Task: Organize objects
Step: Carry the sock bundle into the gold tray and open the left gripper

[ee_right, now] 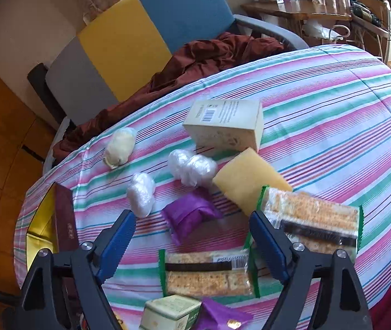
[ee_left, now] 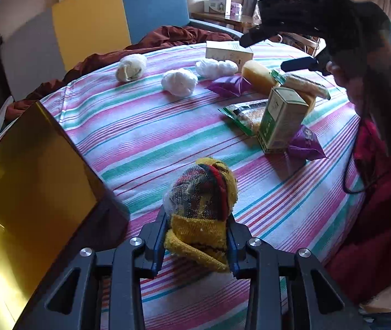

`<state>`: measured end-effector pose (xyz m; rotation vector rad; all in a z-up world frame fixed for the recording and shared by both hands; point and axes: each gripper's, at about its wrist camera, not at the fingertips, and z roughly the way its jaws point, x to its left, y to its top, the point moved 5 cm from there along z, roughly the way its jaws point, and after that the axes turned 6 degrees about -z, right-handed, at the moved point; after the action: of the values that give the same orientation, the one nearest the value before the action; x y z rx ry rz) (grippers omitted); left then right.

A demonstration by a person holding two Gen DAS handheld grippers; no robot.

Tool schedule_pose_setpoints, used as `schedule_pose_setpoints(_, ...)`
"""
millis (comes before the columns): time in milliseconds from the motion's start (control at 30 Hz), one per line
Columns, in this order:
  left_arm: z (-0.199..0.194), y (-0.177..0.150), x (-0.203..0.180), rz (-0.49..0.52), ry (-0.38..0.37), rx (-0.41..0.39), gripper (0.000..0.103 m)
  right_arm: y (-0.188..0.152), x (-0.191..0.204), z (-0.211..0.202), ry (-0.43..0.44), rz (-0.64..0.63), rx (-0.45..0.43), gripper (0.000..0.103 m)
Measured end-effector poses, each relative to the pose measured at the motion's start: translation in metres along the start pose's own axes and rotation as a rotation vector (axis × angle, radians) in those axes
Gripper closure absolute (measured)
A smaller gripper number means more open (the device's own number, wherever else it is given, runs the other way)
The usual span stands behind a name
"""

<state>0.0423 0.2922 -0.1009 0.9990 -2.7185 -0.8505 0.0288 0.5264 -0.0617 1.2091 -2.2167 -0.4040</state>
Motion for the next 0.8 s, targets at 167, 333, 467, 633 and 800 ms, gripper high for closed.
schedule_pose_setpoints(167,-0.013,-0.006,0.010,-0.017,-0.006,-0.022,0.067,-0.033,0.030,-0.011,0.023,-0.114,0.115,0.016)
schedule_pose_setpoints(333,-0.030,-0.012,0.015,-0.031,-0.023,-0.060,0.067,-0.064,0.058,-0.008,0.173,-0.122,0.213,0.016)
schedule_pose_setpoints(467,-0.048,-0.015,0.019,-0.024,-0.018,-0.101,0.067,-0.068,0.090,-0.006,0.282,-0.120,0.222,0.016)
schedule_pose_setpoints(633,-0.069,-0.021,0.035,-0.065,-0.008,-0.145,0.066,-0.069,0.101,-0.006,0.161,-0.198,0.207,0.016)
schedule_pose_setpoints(800,-0.086,-0.026,0.054,-0.143,-0.008,-0.184,0.066,-0.082,0.093,0.007,-0.031,-0.282,0.225,0.016)
